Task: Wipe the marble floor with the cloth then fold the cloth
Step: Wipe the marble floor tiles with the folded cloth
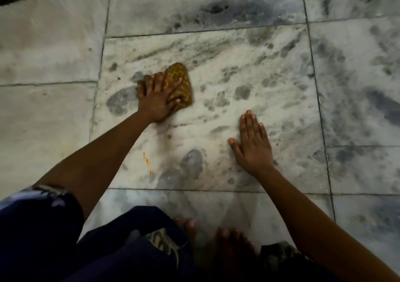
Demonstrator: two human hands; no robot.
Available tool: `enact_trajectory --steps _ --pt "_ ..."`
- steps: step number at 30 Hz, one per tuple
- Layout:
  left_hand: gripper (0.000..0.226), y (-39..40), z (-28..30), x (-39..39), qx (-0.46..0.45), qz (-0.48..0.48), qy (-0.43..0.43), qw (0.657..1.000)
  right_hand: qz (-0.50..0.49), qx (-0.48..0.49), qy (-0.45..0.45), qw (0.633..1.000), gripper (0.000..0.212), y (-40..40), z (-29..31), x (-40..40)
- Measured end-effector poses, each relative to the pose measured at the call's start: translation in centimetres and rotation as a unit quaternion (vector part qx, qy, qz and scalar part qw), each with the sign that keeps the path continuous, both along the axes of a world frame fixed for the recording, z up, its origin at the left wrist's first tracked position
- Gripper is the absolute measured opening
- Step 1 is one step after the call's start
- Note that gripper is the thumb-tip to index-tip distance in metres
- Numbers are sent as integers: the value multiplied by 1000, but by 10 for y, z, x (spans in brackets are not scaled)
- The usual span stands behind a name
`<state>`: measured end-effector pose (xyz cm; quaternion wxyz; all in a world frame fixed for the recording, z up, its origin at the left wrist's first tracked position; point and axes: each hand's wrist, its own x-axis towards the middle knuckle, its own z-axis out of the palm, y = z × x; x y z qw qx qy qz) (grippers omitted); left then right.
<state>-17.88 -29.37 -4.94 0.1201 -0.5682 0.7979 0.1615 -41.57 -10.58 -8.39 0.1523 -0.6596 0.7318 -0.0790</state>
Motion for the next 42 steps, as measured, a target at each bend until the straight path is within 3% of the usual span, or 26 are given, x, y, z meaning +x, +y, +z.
enact_trajectory --steps 4,7,10,12,17,22,26,31,34,37,40,42 --pt "85 94 -5 19 -16 -58 10 998 -31 -15 -34 999 74 -1 1 5" --pt "69 131 -5 1 20 -129 -14 991 -44 -34 -92 994 73 -10 7 23" --pt "59 99 4 -4 2 -181 -14 983 -12 -38 -86 996 74 -23 11 45" --pt "58 67 6 9 -9 -156 -28 987 27 -26 -53 998 73 -32 10 52" --pt "61 2 1 64 6 50 -43 998 60 1 10 998 71 -41 0 53" --pt "72 70 -6 82 -81 204 -4 976 44 -17 22 999 68 -40 -3 57" --pt "71 129 -14 39 -48 127 9 991 48 -24 38 998 68 -40 -5 59" --pt "65 70 -10 52 -37 21 50 998 53 -9 38 998 71 -41 0 58" --pt "58 35 -7 83 -3 100 78 992 56 -4 34 998 72 -40 0 56" --pt "64 53 -9 108 -18 183 52 982 64 19 23 997 76 -42 1 54" --pt "89 114 -18 99 -57 136 29 989 60 19 33 997 77 -42 1 55" --pt "87 137 -18 78 -26 69 35 997 56 13 36 998 76 -42 0 57"
